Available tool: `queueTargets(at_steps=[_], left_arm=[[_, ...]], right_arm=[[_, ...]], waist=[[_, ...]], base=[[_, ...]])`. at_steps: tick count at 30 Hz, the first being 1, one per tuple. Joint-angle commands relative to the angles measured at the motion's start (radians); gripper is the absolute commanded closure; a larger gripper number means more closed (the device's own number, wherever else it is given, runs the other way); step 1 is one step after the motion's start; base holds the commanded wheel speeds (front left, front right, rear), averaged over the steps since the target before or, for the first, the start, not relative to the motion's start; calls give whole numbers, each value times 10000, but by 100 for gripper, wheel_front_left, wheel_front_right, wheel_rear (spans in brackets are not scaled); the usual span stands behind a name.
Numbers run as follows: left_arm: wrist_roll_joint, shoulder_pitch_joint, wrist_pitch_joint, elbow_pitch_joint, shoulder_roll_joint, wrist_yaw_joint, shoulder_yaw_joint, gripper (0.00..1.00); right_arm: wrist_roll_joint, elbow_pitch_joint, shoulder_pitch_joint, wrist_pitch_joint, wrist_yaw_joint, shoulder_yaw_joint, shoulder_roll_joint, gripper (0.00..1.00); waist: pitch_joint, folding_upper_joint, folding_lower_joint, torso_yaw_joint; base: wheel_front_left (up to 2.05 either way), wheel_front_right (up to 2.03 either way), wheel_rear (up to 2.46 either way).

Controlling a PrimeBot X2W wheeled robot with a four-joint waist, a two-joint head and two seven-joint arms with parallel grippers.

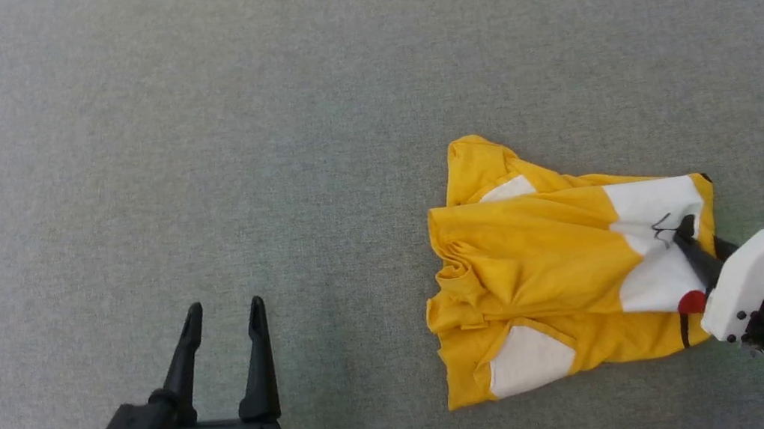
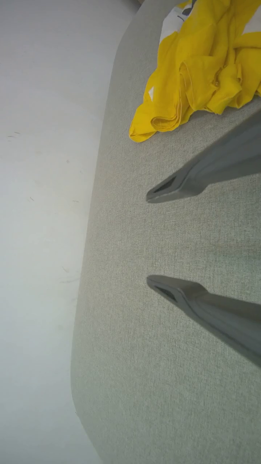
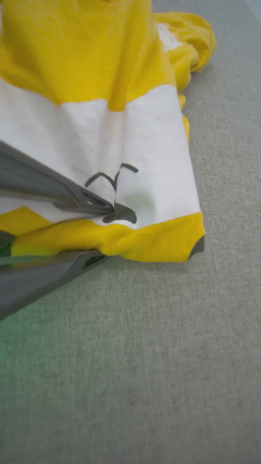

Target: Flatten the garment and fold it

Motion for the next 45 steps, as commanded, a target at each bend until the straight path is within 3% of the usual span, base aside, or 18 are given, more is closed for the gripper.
queueTargets(at_steps=[1, 10, 20, 30, 45], left_arm=[[-94, -238, -11, 6, 47, -58, -16, 0], [-105, -287, -26, 62, 94, -13, -68, 0], [-59, -159, 68, -104, 265, 101, -79, 0], [59, -366, 374, -647, 542, 165, -127, 0], [484, -1202, 1150, -1698, 1192, 99, -306, 0]], right_arm=[[82, 318, 81, 250, -23, 88, 82, 100], [126, 31, 19, 216, -23, 375, 84, 100], [-68, -145, -436, 173, -23, 1445, -19, 100], [-375, -55, -2276, 316, -23, 2473, -1077, 100], [-619, 397, -4596, 303, -23, 2440, -2424, 100]], waist=[[78, 0, 0, 38], [-152, 0, 0, -244], [-564, 0, 0, -1032], [-250, 0, 0, -2105], [1121, 0, 0, -3603]], base=[[0, 0, 0], [0, 0, 0], [0, 0, 0], [0, 0, 0], [0, 0, 0]])
